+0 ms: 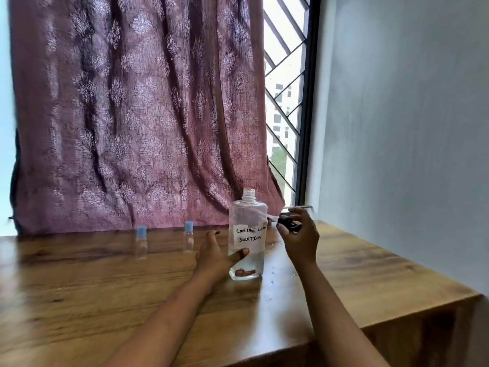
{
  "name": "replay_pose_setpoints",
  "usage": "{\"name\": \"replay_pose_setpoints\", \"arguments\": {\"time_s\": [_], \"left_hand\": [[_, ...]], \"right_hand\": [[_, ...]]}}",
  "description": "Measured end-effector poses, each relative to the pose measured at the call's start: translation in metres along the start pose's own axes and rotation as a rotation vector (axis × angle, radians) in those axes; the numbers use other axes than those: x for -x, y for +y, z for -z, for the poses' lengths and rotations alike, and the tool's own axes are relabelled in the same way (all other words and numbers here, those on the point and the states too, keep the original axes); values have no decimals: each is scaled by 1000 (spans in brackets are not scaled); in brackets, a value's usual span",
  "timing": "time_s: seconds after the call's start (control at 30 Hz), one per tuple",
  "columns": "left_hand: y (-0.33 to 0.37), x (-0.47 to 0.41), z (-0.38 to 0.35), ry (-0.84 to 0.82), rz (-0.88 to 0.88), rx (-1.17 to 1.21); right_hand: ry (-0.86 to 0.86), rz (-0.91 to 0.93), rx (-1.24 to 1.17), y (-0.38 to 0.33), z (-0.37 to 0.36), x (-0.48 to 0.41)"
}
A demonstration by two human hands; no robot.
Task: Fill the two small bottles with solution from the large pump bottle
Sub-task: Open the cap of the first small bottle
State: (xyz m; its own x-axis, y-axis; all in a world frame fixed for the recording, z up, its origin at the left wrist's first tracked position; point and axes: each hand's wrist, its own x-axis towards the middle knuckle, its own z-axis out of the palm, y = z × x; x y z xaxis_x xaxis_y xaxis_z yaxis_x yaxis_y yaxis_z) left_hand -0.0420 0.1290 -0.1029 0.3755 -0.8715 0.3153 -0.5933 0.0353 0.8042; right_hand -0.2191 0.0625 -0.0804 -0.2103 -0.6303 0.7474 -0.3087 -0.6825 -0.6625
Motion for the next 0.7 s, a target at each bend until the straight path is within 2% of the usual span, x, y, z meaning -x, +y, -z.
{"name": "replay_pose_setpoints", "arguments": {"time_s": [0.1,0.3,0.47,0.6,0.7], "left_hand": [[-2,0,2,-8,-19,-16],[-6,0,1,-41,-33,45],[-8,-6,8,-81,-22,62],[-11,-11,25,-219,-26,-43],[-19,-14,40,-233,-9,-59]], "right_hand": [[-59,-89,58,21,-12,10],[-255,-300,321,39,-17,15],[-434,-445,649,37,-13,21],[-428,-477,734,34,-12,19],[-460,-510,668,33,-8,18]]}}
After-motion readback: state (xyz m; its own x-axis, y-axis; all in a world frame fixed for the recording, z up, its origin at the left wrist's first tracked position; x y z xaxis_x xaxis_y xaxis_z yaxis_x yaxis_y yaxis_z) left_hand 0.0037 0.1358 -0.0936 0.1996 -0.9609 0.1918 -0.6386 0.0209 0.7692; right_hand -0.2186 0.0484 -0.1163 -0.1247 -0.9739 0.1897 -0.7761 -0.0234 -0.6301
